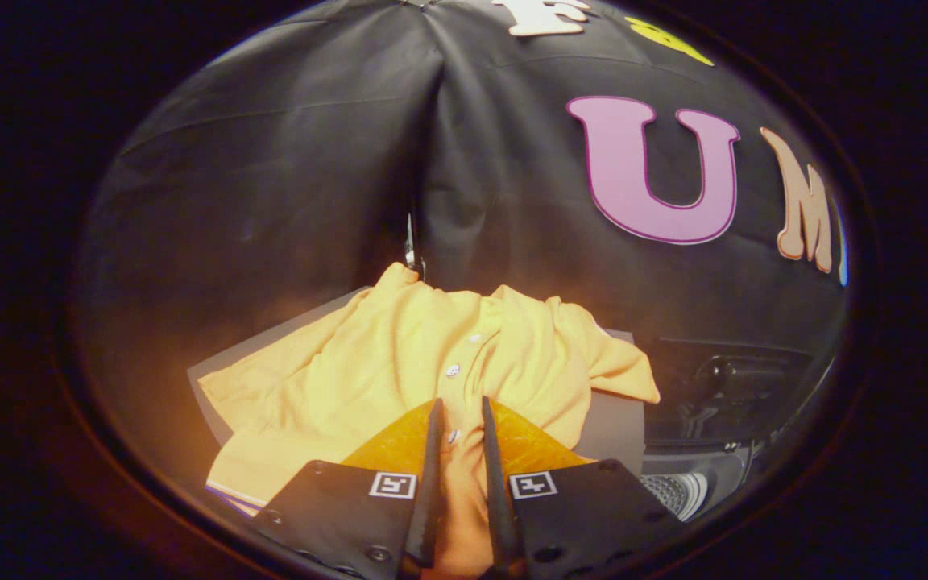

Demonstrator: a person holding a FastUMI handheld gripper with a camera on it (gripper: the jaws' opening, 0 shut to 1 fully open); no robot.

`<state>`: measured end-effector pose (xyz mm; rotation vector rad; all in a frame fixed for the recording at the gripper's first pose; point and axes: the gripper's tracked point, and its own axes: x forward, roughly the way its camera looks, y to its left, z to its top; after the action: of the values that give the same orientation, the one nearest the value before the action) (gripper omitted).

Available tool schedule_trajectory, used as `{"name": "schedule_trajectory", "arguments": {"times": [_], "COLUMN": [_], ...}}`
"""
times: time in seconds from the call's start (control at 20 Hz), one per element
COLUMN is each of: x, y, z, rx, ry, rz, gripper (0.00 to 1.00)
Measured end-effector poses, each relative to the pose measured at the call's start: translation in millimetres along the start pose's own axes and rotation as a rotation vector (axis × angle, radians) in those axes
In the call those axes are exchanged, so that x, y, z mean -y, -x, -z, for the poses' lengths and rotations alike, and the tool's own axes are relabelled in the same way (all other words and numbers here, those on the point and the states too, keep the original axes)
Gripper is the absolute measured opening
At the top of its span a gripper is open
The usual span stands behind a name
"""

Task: Put the clothes into the washing machine and then close the washing machine lid.

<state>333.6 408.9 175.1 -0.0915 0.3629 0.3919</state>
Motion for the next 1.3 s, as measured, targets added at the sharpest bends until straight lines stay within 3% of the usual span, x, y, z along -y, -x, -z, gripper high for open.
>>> {"name": "schedule_trajectory", "arguments": {"times": [0.05,0.2,0.3,0.5,0.65,1.1,1.3], "x": [1.5,0.2,0.9,14.6,50.8,234.8,279.8], "y": [0.5,2.5,2.6,6.9,19.4,90.3,107.1], "z": [0.5,-4.6,-4.0,-5.3,-9.6,-17.9,-5.5], "rx": [0.002,0.024,0.023,0.017,0.026,0.113,0.1], "ry": [0.023,0.06,0.07,0.004,-0.038,-0.032,-0.01], "rz": [0.007,0.042,0.036,0.027,0.076,0.485,0.599], "gripper": [0.28,0.28,0.07,0.07,0.07,0.07,0.07]}}
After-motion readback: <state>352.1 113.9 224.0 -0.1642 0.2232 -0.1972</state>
